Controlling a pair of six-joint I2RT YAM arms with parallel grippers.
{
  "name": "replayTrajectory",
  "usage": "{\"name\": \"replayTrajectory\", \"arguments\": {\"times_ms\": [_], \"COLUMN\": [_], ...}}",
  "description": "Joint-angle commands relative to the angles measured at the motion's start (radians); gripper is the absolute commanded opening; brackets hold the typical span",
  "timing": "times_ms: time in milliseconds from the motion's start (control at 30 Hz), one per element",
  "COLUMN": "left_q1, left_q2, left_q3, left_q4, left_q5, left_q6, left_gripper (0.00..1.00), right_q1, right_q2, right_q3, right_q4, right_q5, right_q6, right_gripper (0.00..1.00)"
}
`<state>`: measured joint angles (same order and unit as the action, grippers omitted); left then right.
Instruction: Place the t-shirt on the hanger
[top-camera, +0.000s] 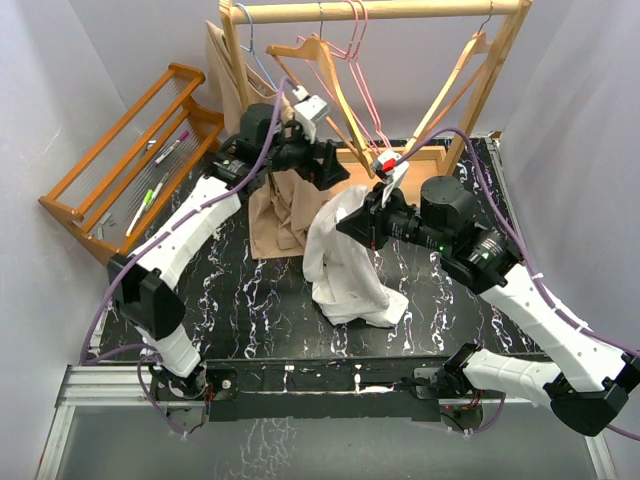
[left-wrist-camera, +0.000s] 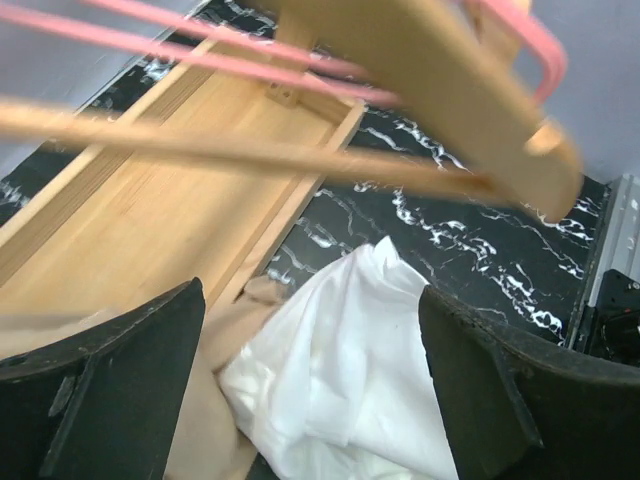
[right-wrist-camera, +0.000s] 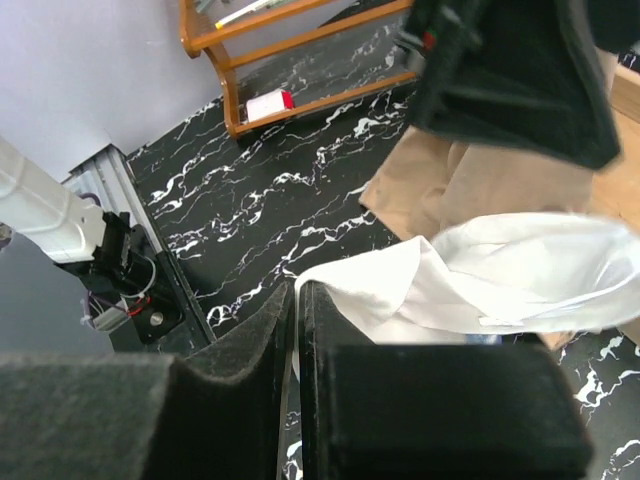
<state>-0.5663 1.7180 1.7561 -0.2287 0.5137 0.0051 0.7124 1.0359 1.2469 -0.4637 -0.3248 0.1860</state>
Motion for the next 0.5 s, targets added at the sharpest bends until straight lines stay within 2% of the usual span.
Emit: {"name": "replayTrajectory", "arguments": {"times_ms": [0, 167, 267, 400, 467], "left_q1": [0.076, 0.078, 0.079, 0.078, 0.076], "left_q2": [-0.219, -0.405, -0.472, -0.605, -0.635], "left_q3": [-0.094, -0.145, -0.164, -0.341, -0.419], "left_q4": [0.058, -0.013, -0.105, -0.084, -0.081], "left_q5": [-0.059, -0.050, -0.050, 0.008, 0.000], "left_q6": [-0.036, -0.053, -0.094, -0.133, -0.124], "left_gripper": [0.86, 0.84, 0.77, 0.67, 0.65], "right_q1": [0.000, 0.000, 0.001, 0.000, 0.001], "right_q2": [0.005, 0.029, 0.048, 0.078, 0.097], "right_q3": [-0.052, -0.103, -0.124, -0.144, -0.147], "right_q4": [0.120, 0.171, 0.196, 0.237, 0.258], "right_q5": [-0.013, -0.001, 0.021, 0.060, 0.066], "right_q6": [0.004, 0.016, 0.025, 0.056, 0.070], "right_gripper": [0.08, 0.08, 0.08, 0.08, 0.08]}}
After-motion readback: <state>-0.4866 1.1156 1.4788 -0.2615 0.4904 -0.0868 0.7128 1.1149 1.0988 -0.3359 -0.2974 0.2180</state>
